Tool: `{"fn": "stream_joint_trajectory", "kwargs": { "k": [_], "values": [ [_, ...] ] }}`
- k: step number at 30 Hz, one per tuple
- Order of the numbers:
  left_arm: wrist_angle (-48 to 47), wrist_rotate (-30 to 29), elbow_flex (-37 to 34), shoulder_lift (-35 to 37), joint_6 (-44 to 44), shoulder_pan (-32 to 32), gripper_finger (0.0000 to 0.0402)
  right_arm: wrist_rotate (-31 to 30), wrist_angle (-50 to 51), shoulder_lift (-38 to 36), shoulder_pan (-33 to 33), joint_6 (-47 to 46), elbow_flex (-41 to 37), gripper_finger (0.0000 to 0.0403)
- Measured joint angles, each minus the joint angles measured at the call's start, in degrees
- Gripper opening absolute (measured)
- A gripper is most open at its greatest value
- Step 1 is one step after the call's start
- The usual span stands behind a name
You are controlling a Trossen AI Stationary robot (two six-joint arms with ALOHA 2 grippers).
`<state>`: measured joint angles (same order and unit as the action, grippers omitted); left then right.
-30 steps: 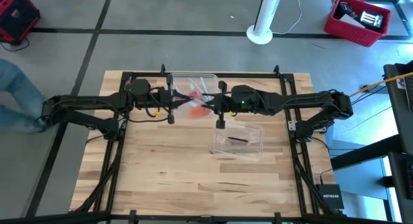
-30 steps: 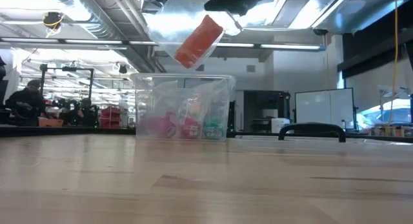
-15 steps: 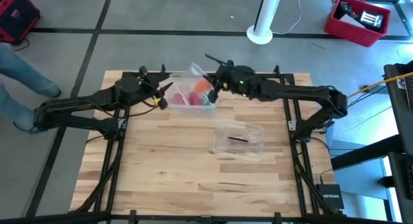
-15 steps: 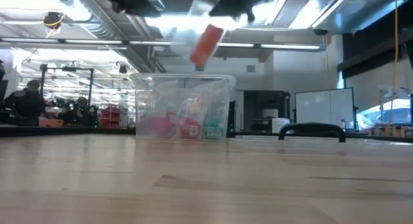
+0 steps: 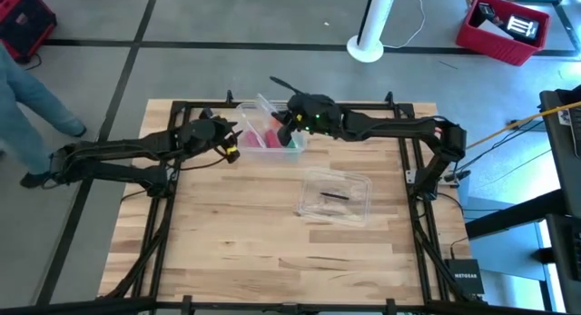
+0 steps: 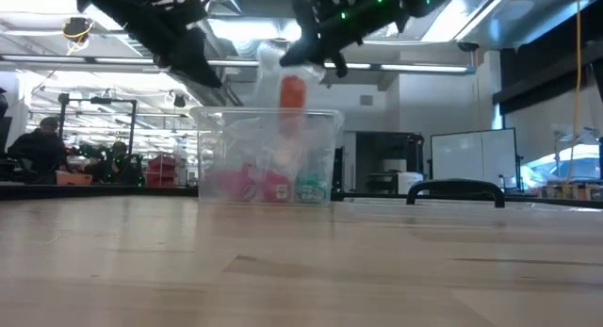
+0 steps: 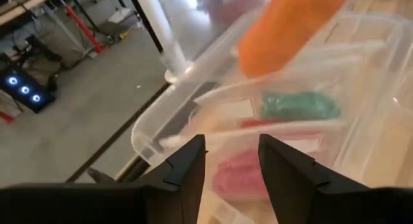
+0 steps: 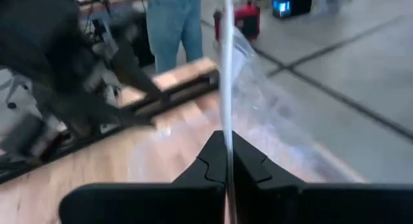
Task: Roll bandage
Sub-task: Put the packed rolled orange bandage into the transparent bin
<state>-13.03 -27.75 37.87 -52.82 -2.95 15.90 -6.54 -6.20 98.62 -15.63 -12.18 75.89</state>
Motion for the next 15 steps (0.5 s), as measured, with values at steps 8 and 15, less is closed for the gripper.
{"fn": "stream_joint_trajectory", "kwargs": {
  "k": [8,15],
  "values": [
    [0.6,0.0,-3.5,-0.2,1.5,0.0,0.0137,-0.9,0.1,-0.5,0.2,3.4,5.9,0.0003],
    [0.5,0.0,-4.5,-0.2,2.1,0.0,0.0137,-1.1,5.4,2.9,0.2,1.4,5.9,0.0004]
  ]
}}
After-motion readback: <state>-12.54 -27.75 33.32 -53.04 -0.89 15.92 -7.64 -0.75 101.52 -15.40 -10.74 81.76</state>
